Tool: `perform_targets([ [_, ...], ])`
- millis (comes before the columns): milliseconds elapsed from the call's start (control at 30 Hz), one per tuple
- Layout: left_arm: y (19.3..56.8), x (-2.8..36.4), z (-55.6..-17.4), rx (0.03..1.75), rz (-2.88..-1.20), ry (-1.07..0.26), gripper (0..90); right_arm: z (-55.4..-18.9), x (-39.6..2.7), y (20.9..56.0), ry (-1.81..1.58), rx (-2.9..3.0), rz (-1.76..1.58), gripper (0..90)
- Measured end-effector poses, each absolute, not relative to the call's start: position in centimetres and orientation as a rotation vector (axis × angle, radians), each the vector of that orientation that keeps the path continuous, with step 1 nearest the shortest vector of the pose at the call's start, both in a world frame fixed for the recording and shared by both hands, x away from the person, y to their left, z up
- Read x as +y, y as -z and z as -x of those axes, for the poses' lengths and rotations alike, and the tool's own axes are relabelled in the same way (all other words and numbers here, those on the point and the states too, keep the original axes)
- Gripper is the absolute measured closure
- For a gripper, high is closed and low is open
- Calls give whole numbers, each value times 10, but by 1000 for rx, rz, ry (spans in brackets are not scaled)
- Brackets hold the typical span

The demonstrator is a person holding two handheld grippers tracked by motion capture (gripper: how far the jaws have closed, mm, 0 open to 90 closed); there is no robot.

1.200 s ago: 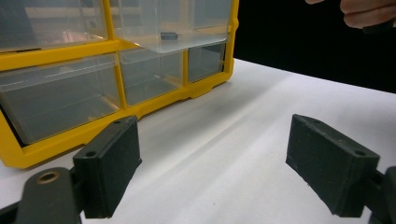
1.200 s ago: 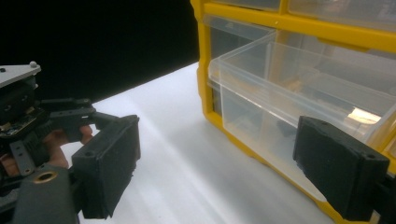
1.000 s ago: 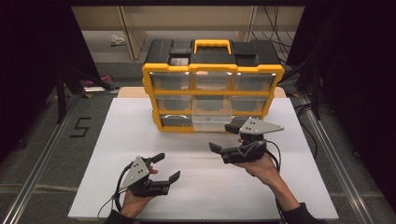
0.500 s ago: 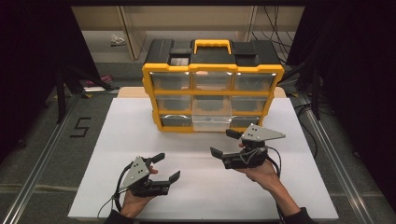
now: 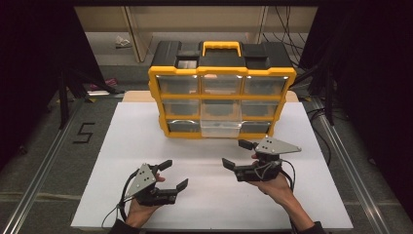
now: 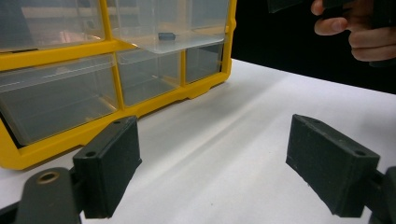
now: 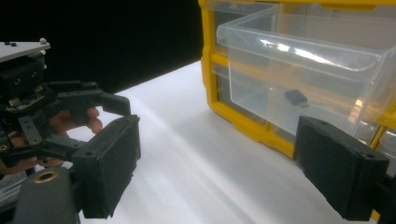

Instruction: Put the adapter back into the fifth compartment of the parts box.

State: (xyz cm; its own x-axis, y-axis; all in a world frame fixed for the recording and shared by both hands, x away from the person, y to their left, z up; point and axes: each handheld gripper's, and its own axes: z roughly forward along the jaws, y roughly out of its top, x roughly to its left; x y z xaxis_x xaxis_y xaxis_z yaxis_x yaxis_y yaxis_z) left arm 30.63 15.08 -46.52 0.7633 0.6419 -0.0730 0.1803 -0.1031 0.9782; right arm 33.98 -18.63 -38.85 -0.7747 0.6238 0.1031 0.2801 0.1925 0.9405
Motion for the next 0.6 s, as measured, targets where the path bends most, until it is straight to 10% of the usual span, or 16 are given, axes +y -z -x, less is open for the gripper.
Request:
perform_targets([
  [600, 465, 151, -306, 657, -1661, -439, 169, -329, -197, 401, -1634, 2128, -870, 161],
])
